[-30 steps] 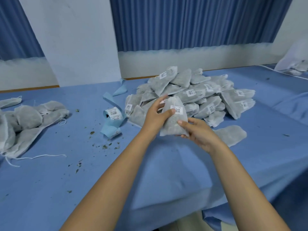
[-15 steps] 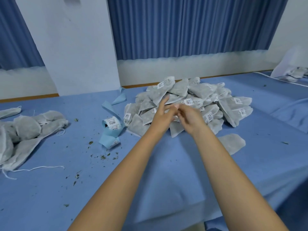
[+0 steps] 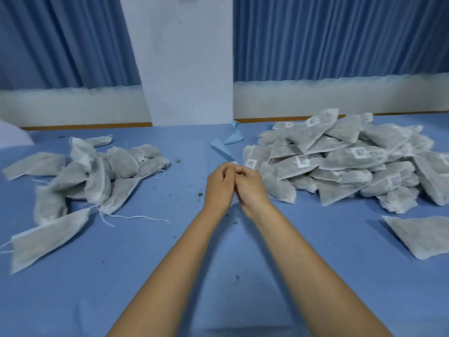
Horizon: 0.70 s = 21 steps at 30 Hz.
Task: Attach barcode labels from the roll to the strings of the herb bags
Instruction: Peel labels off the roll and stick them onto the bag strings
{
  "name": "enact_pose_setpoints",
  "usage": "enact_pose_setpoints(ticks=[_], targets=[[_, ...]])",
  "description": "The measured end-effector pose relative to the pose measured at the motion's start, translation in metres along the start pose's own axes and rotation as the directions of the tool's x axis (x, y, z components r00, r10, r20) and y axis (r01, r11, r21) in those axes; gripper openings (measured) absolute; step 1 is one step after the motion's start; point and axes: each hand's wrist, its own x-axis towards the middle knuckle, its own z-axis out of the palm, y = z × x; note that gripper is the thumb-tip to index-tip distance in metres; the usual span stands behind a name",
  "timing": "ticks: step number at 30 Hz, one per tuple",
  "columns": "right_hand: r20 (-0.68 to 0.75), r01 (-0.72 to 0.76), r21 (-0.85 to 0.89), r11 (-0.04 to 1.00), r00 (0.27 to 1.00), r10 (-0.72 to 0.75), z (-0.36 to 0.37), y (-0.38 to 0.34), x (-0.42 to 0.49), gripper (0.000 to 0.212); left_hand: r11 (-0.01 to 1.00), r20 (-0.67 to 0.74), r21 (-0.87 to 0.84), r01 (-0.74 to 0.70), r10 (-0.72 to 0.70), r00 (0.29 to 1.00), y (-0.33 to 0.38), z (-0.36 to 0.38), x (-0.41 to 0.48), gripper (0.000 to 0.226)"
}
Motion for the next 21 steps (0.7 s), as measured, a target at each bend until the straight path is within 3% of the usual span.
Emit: enact_pose_setpoints(ticks=[3,5,6,8,10,12,15,16,17,18,19,20,21], targets=[[0.063,-0.015,-0.100,0.995,0.998,0.021,0.052,0.029,0.007,0.021,0.993,-0.099,0.122,-0.001,0.013,0.995,-0.025,-0.051,0.001,0.032],[0.093,-0.054,-0.148,0.987,0.993,0.069,0.077,0.046,0.011,0.017,0.934,-0.162,0.355,0.043,0.017,0.987,-0.044,-0.083,0.004,0.029],[0.100,-0.076,-0.162,0.984,0.991,0.093,0.087,0.054,0.012,0.020,0.851,-0.220,0.519,0.079,0.044,0.974,-0.053,-0.099,0.008,0.026],[0.120,-0.119,-0.179,0.977,0.983,0.141,0.100,0.070,0.012,0.028,0.576,-0.295,0.796,0.188,0.098,0.950,-0.071,-0.134,0.020,0.024],[0.151,-0.105,-0.249,0.963,0.978,0.146,0.107,0.085,0.009,0.029,0.348,-0.370,0.870,0.349,-0.008,0.929,-0.087,-0.167,0.029,0.027],[0.169,-0.043,-0.367,0.929,0.979,0.112,0.108,0.093,0.010,0.027,0.238,-0.469,0.843,0.483,-0.118,0.875,-0.102,-0.193,0.034,0.029],[0.198,-0.032,-0.406,0.913,0.972,0.123,0.106,0.094,0.014,0.020,0.133,-0.498,0.845,0.519,-0.160,0.852,-0.108,-0.207,0.036,0.026],[0.210,-0.057,-0.384,0.921,0.967,0.148,0.105,0.093,0.014,0.013,0.190,-0.482,0.845,0.500,-0.135,0.866,-0.104,-0.205,0.038,0.024],[0.224,-0.086,-0.357,0.930,0.959,0.175,0.104,0.092,0.014,0.005,0.338,-0.471,0.813,0.474,-0.095,0.877,-0.099,-0.199,0.040,0.025],[0.235,-0.109,-0.341,0.934,0.952,0.197,0.104,0.089,0.013,0.015,0.563,-0.469,0.713,0.418,-0.060,0.881,-0.090,-0.189,0.040,0.027],[0.260,-0.137,-0.298,0.945,0.941,0.218,0.103,0.086,0.014,0.027,0.787,-0.455,0.521,0.329,-0.070,0.888,-0.081,-0.177,0.039,0.024],[0.301,-0.172,-0.223,0.959,0.924,0.236,0.103,0.081,0.013,0.035,0.920,-0.417,0.291,0.263,-0.125,0.900,-0.071,-0.163,0.038,0.019],[0.355,-0.202,-0.124,0.971,0.905,0.234,0.102,0.073,0.011,0.036,0.968,-0.359,0.085,0.235,-0.190,0.914,-0.061,-0.149,0.036,0.014]])
